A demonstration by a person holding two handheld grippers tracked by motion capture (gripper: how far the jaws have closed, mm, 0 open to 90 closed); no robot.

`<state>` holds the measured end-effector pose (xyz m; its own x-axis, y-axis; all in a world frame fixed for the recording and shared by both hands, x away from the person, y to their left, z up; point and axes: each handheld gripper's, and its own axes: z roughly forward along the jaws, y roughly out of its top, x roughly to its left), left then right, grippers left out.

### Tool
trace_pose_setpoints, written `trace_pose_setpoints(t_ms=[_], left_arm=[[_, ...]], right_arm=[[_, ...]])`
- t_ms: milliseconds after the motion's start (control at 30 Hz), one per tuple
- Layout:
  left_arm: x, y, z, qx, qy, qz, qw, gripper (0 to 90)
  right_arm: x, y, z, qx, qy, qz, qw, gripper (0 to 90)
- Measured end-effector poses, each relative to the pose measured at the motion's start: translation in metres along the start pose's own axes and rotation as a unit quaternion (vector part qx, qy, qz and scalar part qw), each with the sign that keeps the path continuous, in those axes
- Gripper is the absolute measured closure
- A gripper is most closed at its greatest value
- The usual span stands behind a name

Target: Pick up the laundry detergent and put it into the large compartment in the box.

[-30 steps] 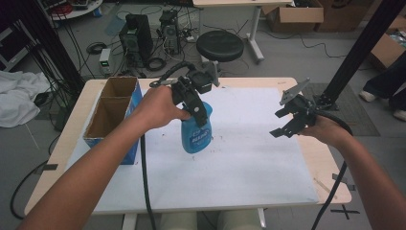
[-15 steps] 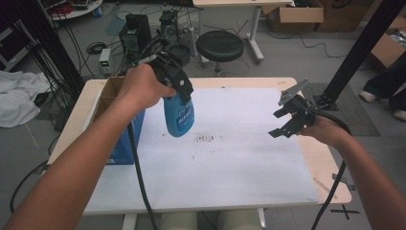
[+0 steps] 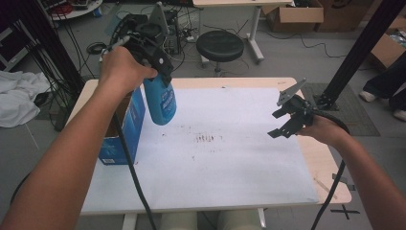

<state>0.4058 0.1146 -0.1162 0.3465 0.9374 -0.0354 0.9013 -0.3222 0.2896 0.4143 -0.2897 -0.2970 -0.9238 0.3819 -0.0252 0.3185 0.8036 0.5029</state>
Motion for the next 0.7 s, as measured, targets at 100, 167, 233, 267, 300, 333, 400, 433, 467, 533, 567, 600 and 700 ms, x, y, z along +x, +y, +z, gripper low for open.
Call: trace_pose_setpoints(t_ms=[100, 167, 233, 267, 300, 333, 400, 433, 467, 533, 567, 600, 700], left_arm=[[0.009, -0.002, -0.006, -0.004, 0.009, -0.024, 0.9997, 38.0], [0.016, -0.004, -0.009, -0.007, 0.012, -0.039, 0.9991, 38.0], [0.024, -0.007, -0.013, -0.008, 0.015, -0.053, 0.9984, 38.0], [0.028, -0.009, -0.014, -0.006, 0.016, -0.059, 0.9981, 38.1], [0.031, -0.011, -0.016, -0.008, 0.019, -0.066, 0.9976, 38.0], [0.035, -0.012, -0.017, -0.007, 0.021, -0.072, 0.9972, 38.1], [0.044, -0.016, -0.021, -0.007, 0.027, -0.084, 0.9961, 38.1], [0.048, -0.018, -0.023, -0.006, 0.029, -0.088, 0.9956, 38.1], [0.052, -0.02, -0.025, -0.006, 0.031, -0.093, 0.9951, 38.1], [0.061, -0.024, -0.029, -0.01, 0.036, -0.106, 0.9936, 38.1], [0.065, -0.027, -0.031, -0.012, 0.037, -0.113, 0.9928, 38.1], [0.069, -0.029, -0.033, -0.013, 0.039, -0.119, 0.992, 38.1], [0.08, -0.034, -0.036, -0.014, 0.045, -0.132, 0.9901, 38.1]], right_arm=[[0.0, 0.0, -0.001, -0.002, -0.001, 0.0, 1.0, 17.0], [0.0, 0.0, -0.001, -0.003, 0.0, -0.001, 1.0, 16.9], [0.0, 0.001, 0.0, -0.002, 0.0, -0.003, 1.0, 17.0], [0.0, 0.001, 0.0, -0.002, 0.0, -0.003, 1.0, 16.9], [0.0, 0.002, 0.001, -0.002, 0.001, -0.004, 1.0, 16.9], [0.001, 0.002, 0.001, -0.002, 0.002, -0.005, 1.0, 17.0], [0.001, 0.003, 0.002, -0.002, 0.002, -0.006, 1.0, 16.9], [0.001, 0.003, 0.002, -0.002, 0.003, -0.006, 1.0, 16.9], [0.001, 0.004, 0.002, -0.002, 0.002, -0.006, 1.0, 16.9], [0.001, 0.004, 0.003, -0.003, 0.003, -0.008, 1.0, 17.0], [0.001, 0.004, 0.003, -0.004, 0.003, -0.009, 0.9999, 17.0], [0.002, 0.004, 0.002, -0.003, 0.003, -0.007, 1.0, 16.9], [0.002, 0.004, 0.002, -0.004, 0.003, -0.008, 1.0, 16.9]])
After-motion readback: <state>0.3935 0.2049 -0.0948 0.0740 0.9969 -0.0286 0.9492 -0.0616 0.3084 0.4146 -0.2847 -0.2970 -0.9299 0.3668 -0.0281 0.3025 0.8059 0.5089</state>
